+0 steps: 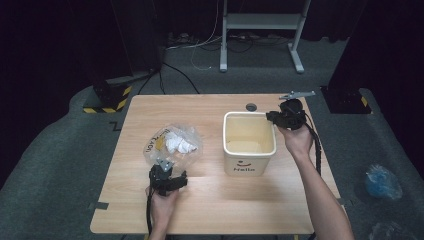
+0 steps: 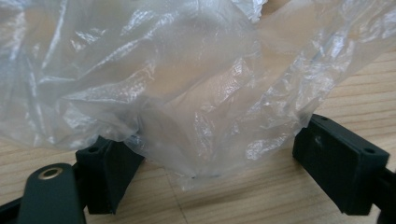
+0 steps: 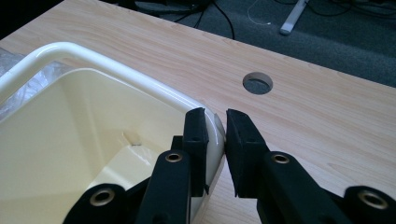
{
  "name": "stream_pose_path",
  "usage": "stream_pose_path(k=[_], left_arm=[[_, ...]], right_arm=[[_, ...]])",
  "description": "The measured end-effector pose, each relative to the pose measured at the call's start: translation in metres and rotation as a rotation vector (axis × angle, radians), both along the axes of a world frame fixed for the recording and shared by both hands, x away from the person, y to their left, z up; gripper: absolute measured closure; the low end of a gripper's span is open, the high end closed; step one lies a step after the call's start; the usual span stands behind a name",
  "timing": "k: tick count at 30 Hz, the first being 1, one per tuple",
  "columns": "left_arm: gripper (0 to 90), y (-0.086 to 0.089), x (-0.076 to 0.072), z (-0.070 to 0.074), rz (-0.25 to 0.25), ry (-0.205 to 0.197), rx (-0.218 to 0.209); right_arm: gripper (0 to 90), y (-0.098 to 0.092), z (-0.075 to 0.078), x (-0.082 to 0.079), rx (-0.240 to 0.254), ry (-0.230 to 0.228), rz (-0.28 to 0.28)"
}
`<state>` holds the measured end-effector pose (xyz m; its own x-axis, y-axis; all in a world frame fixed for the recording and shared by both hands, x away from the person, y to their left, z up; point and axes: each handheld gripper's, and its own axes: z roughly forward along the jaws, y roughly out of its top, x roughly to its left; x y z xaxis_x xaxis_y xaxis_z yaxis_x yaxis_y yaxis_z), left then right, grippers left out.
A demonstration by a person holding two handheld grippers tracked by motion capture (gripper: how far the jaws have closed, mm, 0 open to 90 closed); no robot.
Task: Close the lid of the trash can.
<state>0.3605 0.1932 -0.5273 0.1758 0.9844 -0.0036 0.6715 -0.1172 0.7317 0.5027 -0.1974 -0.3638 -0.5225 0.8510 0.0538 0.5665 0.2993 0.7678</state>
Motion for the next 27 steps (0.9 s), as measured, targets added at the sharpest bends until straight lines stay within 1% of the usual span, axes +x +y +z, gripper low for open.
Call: stream_pose_path(k=[22, 27], left_arm=[[16.5, 0.0, 0.0, 0.0, 0.0, 0.0, 0.0], [16.6, 0.0, 0.0, 0.0, -0.001, 0.0, 0.002]], right_arm=[[78.4, 0.005, -0.01, 0.006, -0.027, 0.022, 0.006], [78.4, 0.004, -0.011, 0.006, -0.024, 0.024, 0.007]])
